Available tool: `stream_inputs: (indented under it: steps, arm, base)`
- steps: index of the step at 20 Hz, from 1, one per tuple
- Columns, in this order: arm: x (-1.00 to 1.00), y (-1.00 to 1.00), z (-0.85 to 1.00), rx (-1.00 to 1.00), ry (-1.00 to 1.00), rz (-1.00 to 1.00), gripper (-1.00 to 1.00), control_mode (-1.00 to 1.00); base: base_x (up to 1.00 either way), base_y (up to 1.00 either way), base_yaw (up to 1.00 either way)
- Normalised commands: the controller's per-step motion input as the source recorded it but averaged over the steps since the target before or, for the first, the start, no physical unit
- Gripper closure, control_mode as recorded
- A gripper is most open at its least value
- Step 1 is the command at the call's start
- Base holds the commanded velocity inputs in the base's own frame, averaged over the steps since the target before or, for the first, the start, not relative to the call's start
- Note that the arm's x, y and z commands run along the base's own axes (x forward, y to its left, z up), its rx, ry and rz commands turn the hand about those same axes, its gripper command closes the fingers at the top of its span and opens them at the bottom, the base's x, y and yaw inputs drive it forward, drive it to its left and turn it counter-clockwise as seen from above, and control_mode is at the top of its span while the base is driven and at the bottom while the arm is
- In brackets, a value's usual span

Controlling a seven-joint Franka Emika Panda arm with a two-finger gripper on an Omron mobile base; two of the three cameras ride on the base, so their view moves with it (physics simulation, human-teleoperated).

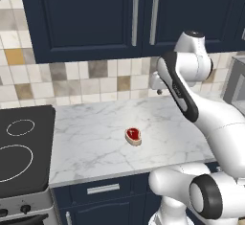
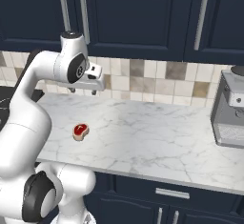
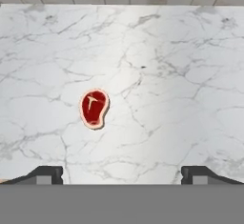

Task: Retrieve the tupperware from the cabinet, then place the raw meat into the tupperware to avoid contamination.

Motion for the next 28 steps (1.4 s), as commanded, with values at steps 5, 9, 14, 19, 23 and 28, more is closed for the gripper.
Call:
stream_inputs:
  steps: [5,9,14,19,23,28]
  arm:
    - [-0.01,0.00,0.00,-0.11,-0.18,0.05,-1.00,-1.00]
    - [-0.12,0.00,0.10,-0.12,-0.23,0.06,-1.00,-1.00]
    - [-0.20,0.00,0.16,-0.09,-0.21,0.05,-1.00,-1.00]
    - [-0.24,0.00,0.35,-0.08,-0.16,0.05,-1.00,-1.00]
    - [-0.25,-0.05,0.45,-0.04,-0.11,0.06,-1.00,-1.00]
    - [-0.26,-0.11,0.48,0.00,-0.07,0.07,-1.00,-1.00]
  base:
    - [0.00,0.00,0.00]
    - [0.00,0.00,0.00]
    - [0.00,0.00,0.00]
    - [0.00,0.00,0.00]
    - [0.00,0.00,0.00]
    - [0.00,0.00,0.00]
